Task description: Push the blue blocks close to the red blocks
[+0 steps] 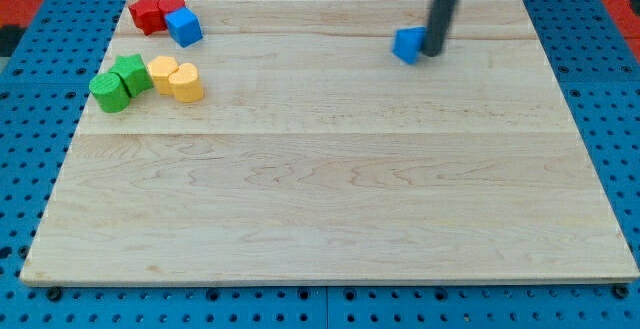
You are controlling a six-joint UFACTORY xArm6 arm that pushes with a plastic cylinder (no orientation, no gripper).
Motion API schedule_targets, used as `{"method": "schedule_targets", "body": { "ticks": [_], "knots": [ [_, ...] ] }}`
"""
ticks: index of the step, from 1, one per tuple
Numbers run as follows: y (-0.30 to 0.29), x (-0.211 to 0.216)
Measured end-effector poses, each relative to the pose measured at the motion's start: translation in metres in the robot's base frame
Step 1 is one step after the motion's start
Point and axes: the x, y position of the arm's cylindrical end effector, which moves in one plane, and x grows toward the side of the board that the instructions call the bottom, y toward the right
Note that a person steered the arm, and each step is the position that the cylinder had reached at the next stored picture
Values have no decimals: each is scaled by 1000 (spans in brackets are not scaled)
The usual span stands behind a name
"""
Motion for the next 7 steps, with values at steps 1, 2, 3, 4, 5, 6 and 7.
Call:
{"method": "schedule_targets", "body": {
  "ticks": [1, 2, 3, 4, 5, 6, 7],
  "knots": [
    [-72, -55],
    [-140, -74],
    [-188, -78],
    [-167, -105],
    [-206, -87],
    [-233, -76],
    [-223, -79]
  ]
}}
